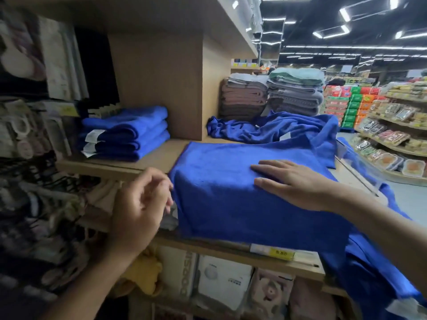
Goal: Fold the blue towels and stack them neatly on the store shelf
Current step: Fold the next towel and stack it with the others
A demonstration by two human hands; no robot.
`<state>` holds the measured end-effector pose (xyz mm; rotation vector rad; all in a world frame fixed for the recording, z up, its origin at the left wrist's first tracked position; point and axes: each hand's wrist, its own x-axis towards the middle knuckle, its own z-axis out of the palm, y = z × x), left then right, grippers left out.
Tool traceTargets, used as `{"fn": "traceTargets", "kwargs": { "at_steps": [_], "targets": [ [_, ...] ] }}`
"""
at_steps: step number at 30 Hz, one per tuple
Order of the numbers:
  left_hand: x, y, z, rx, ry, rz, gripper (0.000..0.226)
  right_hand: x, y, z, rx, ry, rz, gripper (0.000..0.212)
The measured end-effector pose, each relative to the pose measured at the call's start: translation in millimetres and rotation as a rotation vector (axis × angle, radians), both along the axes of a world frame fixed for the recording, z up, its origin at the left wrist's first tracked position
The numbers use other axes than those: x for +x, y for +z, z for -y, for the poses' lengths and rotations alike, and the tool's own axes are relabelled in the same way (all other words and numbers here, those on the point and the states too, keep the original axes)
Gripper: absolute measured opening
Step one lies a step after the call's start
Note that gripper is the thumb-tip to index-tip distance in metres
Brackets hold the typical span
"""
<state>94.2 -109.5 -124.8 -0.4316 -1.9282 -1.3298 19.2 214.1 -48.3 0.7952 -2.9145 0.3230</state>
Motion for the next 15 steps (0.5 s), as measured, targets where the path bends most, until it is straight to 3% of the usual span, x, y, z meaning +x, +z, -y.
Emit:
{"fn": "traceTargets", "kwargs": {
  "at_steps": [2, 5, 8, 11, 15],
  "targets": [
    [24, -46, -2, 0.181, -0.037, 0.242, 0.024, 4, 4, 3, 0.028, -0.023, 0.018, 0.084],
    [31, -89, -15, 0.553, -0.082, 0.782, 0.025, 4, 7, 5, 0.038, -0.029, 0.036, 0.083],
    [27, -97, -27, 0.898, -0.376, 1.188, 0.047, 2, 6, 3, 0.025, -0.027, 0.067, 0.085],
    [22, -93, -29, 1.112, -0.567, 1.157, 0.05, -2, 7, 1, 0.024, -0.042, 0.071, 0.083],
    [17, -91, -25, 1.298, -0.644, 1.092, 0.031, -2, 6, -1, -0.014, -0.042, 0.085, 0.081]
  ]
}}
